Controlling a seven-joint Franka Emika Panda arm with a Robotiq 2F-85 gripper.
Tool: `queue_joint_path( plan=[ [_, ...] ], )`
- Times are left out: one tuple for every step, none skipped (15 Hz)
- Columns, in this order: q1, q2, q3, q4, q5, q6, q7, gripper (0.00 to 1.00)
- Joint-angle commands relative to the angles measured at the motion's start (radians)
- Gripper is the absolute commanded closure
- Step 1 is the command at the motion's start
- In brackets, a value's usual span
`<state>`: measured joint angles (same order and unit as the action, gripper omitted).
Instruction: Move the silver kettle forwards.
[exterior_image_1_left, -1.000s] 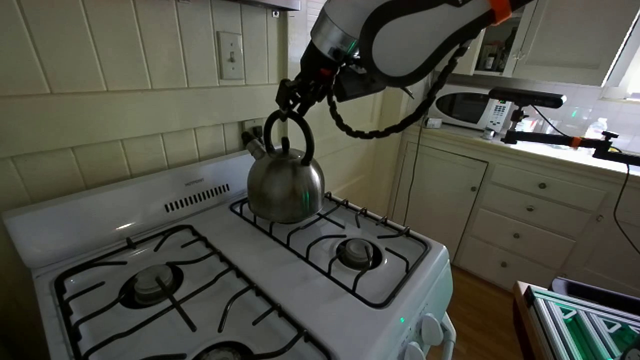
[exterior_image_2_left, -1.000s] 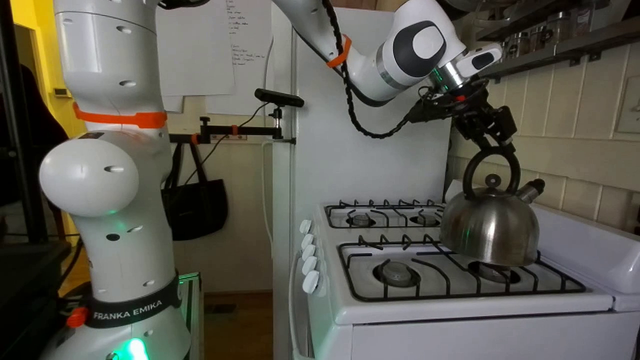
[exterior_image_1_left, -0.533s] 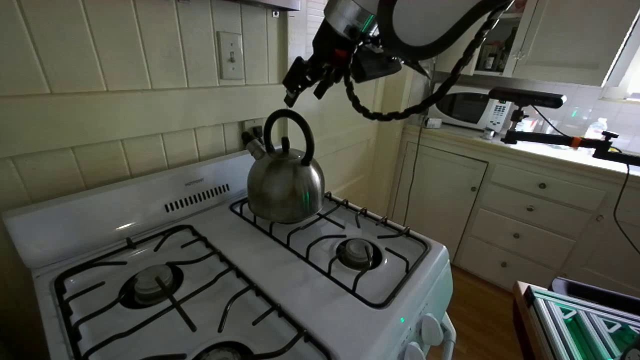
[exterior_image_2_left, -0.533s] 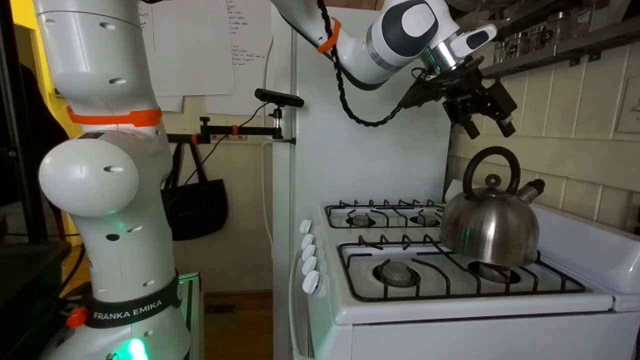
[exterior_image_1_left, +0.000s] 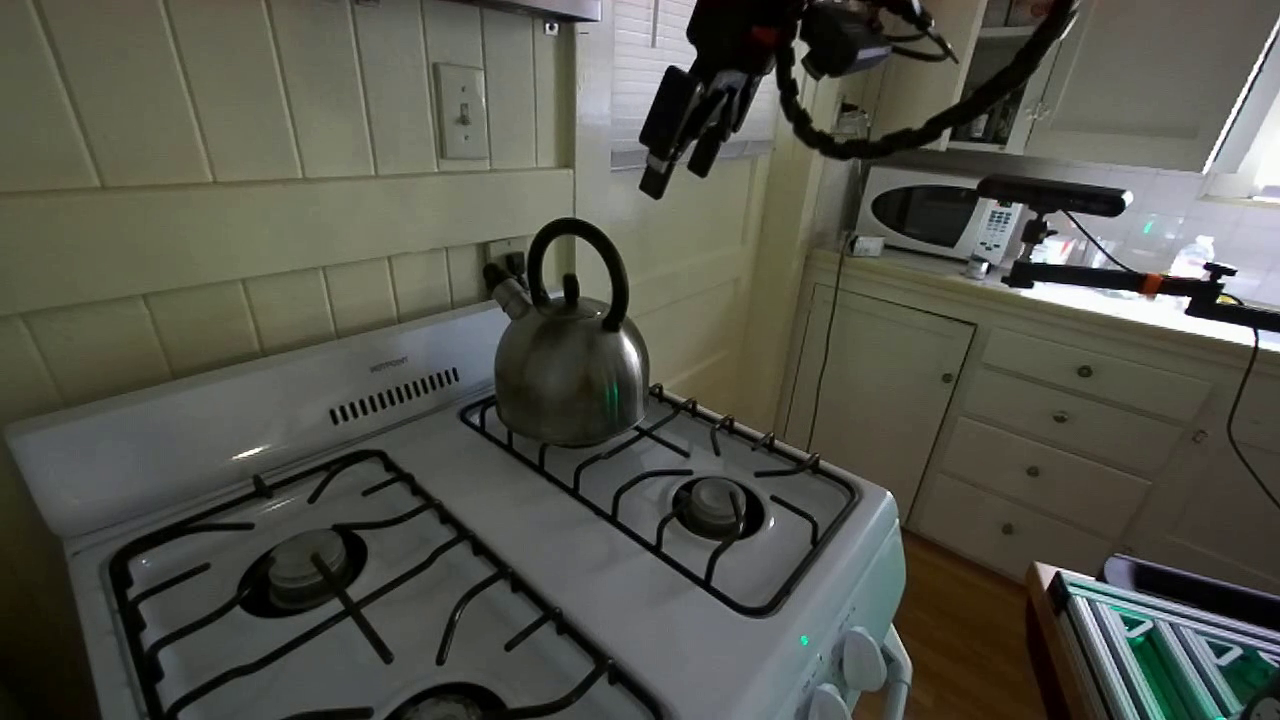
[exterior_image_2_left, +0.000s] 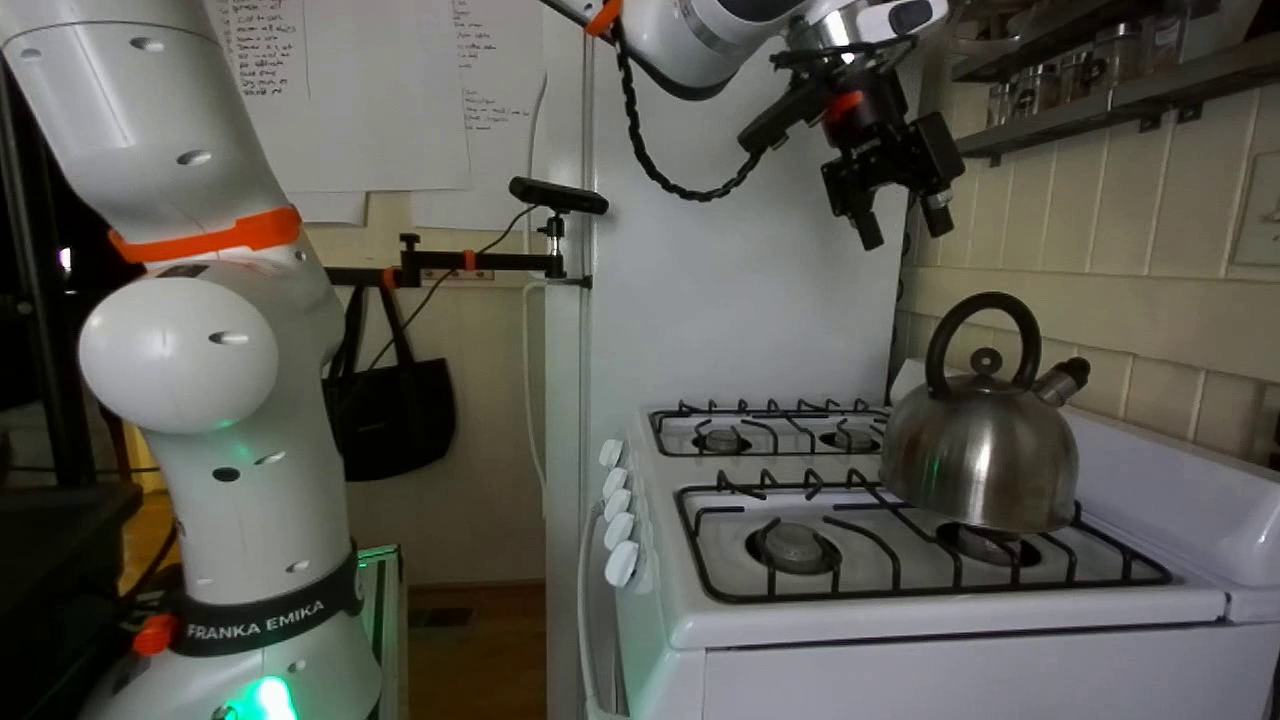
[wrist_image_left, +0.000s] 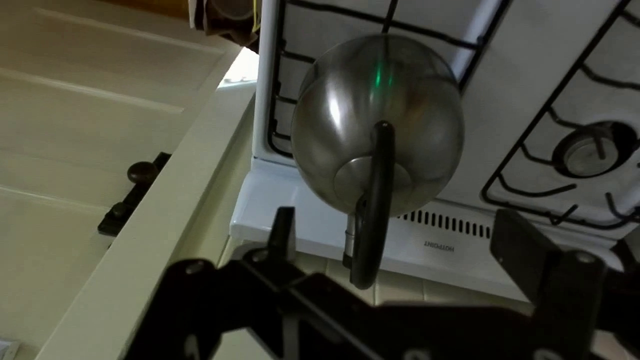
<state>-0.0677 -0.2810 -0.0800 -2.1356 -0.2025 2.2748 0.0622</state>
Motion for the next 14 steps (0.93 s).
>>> queue_joint_path(
  plan=[
    [0.016,-0.111,0.007,-0.055,0.08,-0.137,-0.069,0.0],
    [0.017,-0.132,0.009,-0.065,0.095,-0.17,-0.072,0.0],
    [0.022,-0.151,0.008,-0.072,0.115,-0.202,-0.081,0.0],
    [0.028,-0.168,0.009,-0.083,0.136,-0.23,-0.083,0.0],
    [0.034,-0.182,0.01,-0.092,0.153,-0.251,-0.087,0.0],
    [0.039,-0.194,0.016,-0.103,0.165,-0.272,-0.082,0.0],
    [0.045,-0.203,0.017,-0.111,0.18,-0.288,-0.084,0.0],
    [0.025,-0.159,0.021,-0.066,0.143,-0.256,-0.07,0.0],
    [0.027,-0.166,0.024,-0.071,0.145,-0.26,-0.07,0.0],
    [0.026,-0.165,0.024,-0.068,0.145,-0.26,-0.07,0.0],
    [0.025,-0.164,0.024,-0.066,0.144,-0.26,-0.07,0.0],
    [0.024,-0.162,0.023,-0.065,0.144,-0.26,-0.07,0.0],
    [0.023,-0.16,0.023,-0.064,0.144,-0.26,-0.07,0.0],
    [0.023,-0.16,0.023,-0.064,0.144,-0.26,-0.07,0.0]
  ],
)
